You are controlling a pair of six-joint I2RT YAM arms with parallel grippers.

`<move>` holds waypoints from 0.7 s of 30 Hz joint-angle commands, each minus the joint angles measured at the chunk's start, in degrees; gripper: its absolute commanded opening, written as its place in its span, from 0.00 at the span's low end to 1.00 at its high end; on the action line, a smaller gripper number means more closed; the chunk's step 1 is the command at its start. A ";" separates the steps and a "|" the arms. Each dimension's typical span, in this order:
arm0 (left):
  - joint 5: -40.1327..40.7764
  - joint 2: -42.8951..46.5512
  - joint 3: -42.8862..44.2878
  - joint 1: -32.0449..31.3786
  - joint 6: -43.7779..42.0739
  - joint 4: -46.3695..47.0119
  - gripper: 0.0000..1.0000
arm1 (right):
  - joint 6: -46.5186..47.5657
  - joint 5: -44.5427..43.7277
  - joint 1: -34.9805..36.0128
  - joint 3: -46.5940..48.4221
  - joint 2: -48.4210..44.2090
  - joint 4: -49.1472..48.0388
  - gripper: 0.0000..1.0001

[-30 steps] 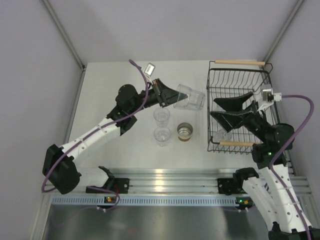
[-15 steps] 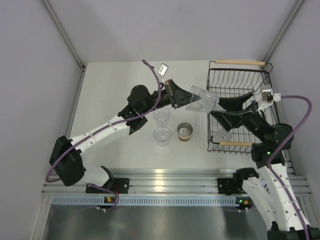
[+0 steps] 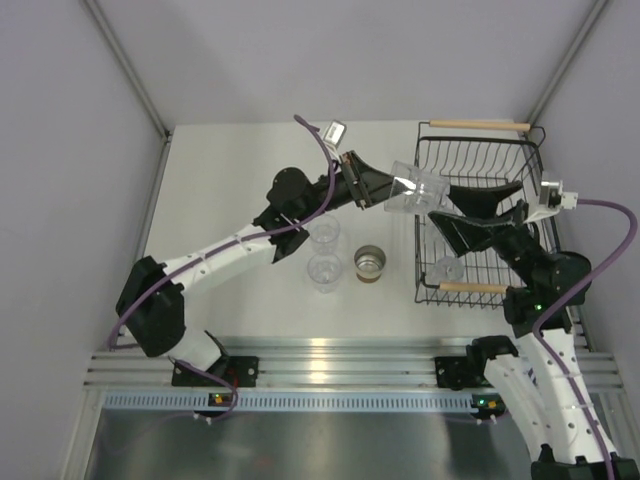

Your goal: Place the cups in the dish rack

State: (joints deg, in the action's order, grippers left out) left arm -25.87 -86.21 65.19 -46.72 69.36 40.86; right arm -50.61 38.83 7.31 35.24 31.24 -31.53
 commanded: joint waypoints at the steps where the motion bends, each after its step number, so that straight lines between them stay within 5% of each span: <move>1: -4.36 -2.20 2.84 -4.08 2.53 6.69 0.00 | -1.95 8.19 1.48 -0.09 -0.74 -2.75 0.99; 13: -6.13 1.04 -0.93 -4.08 4.47 9.94 0.00 | 4.73 2.49 1.48 2.28 -3.12 9.99 0.99; 21: -5.68 4.21 -3.31 -4.08 4.11 9.85 0.00 | 4.82 0.81 1.39 2.02 -3.38 10.35 0.99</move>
State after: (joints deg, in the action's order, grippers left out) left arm -28.71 -85.97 61.67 -50.02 73.36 45.04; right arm -46.98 42.15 8.60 35.40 28.01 -22.02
